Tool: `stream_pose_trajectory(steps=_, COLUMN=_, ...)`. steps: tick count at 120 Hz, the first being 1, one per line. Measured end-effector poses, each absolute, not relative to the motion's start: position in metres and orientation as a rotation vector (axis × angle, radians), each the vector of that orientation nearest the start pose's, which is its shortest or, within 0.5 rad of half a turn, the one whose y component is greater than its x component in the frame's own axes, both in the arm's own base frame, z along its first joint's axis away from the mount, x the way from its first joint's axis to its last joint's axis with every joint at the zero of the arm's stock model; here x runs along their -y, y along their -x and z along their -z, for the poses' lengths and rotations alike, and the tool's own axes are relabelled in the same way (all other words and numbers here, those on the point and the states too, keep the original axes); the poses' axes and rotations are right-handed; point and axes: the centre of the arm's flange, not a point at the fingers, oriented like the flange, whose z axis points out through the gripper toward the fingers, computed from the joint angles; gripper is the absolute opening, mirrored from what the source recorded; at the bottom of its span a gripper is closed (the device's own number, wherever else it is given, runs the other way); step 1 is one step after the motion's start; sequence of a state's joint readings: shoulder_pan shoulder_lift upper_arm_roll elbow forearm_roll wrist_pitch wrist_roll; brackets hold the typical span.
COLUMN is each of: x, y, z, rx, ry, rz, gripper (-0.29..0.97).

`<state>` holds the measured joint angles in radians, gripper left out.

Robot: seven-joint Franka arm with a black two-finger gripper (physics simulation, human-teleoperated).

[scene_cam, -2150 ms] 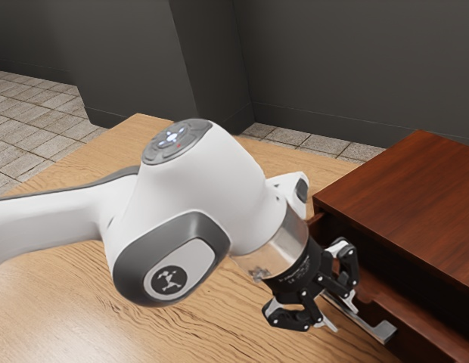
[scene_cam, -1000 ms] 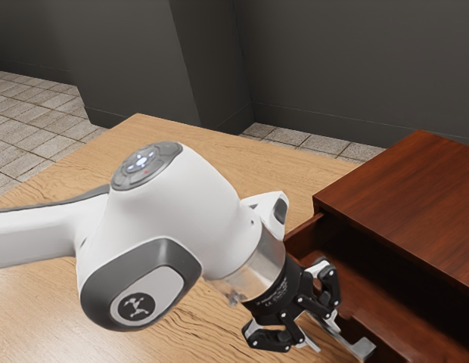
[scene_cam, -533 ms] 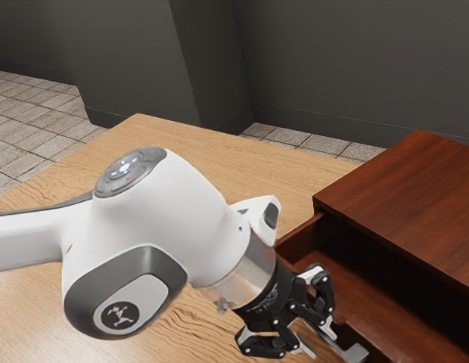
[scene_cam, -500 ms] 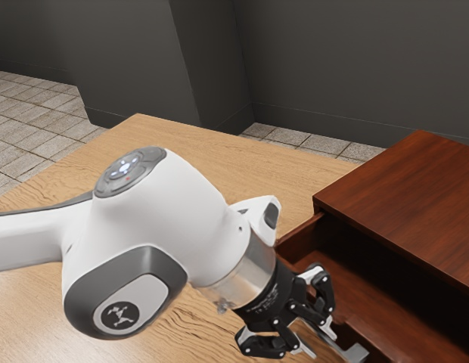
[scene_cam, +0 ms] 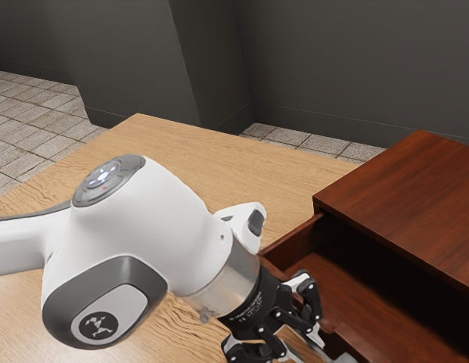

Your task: Pull the drawer handle with one arm to open the drawer

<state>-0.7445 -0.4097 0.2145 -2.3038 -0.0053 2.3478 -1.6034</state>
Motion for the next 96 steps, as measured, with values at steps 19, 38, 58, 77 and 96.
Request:
stream_pose_trajectory(steps=19, x=0.224, y=-0.404, z=-0.55, rx=1.831, ry=3.063, rz=0.246, gripper=0.11)
stream_pose_trajectory(steps=38, x=0.222, y=-0.401, z=-0.549, rx=1.819, ry=3.065, rz=0.258, gripper=0.11)
stream_pose_trajectory(steps=58, x=0.219, y=-0.397, z=-0.55, rx=1.815, ry=3.071, rz=0.263, gripper=0.11)
stream_pose_trajectory(steps=77, x=0.219, y=-0.393, z=-0.548, rx=1.809, ry=3.075, rz=0.261, gripper=0.11)
stream_pose_trajectory(steps=96, x=0.219, y=-0.388, z=-0.548, rx=1.81, ry=3.081, rz=0.265, gripper=0.11)
